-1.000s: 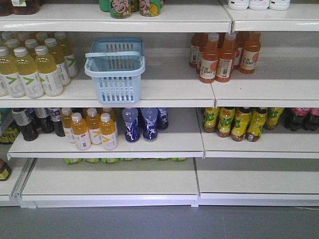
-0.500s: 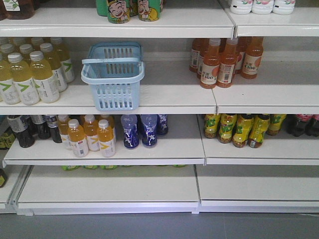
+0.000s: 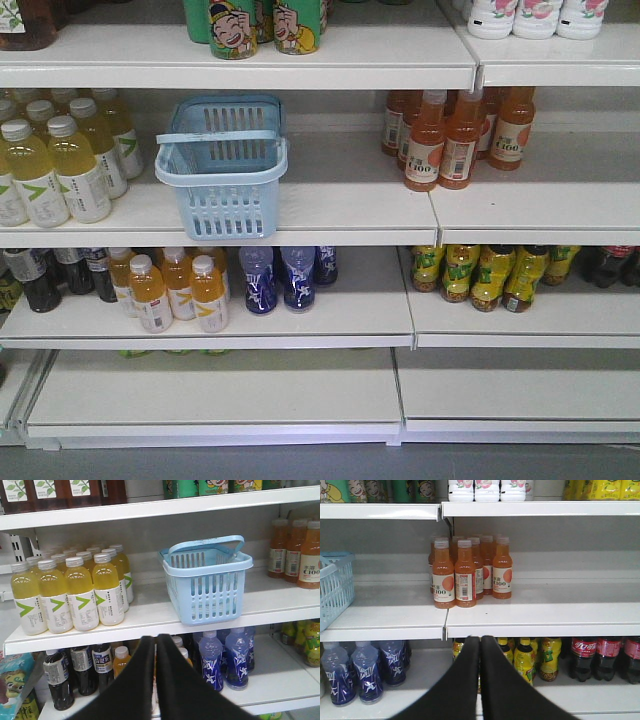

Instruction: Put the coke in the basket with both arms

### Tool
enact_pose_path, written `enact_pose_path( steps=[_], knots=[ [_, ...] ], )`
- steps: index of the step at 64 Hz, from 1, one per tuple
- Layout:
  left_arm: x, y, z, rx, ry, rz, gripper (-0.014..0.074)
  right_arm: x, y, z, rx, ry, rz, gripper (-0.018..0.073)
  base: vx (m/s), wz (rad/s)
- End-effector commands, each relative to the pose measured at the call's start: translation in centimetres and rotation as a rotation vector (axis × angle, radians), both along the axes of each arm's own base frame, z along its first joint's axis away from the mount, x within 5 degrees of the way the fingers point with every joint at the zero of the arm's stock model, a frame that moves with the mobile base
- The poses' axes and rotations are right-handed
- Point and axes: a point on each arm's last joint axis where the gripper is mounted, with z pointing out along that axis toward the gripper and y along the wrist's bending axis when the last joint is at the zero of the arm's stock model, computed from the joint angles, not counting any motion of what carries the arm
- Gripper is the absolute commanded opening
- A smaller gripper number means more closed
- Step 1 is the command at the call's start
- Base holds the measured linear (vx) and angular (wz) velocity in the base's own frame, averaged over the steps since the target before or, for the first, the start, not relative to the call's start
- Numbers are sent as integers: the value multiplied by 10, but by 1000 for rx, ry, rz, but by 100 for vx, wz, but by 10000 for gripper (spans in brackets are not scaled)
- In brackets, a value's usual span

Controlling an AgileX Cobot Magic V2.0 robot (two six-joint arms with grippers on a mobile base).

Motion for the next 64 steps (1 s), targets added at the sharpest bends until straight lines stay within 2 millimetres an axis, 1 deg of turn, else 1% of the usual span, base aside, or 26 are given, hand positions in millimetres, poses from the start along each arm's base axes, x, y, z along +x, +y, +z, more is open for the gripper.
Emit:
enact_pose_path(
  steps=[1, 64],
  knots=[
    [-3, 1, 19, -11, -121, 6, -6, -1, 0, 5, -15, -75, -5, -10, 9, 0],
    [-3, 1, 19, -11, -121, 6, -6, -1, 0, 5, -15, -75, -5, -10, 9, 1]
  ],
)
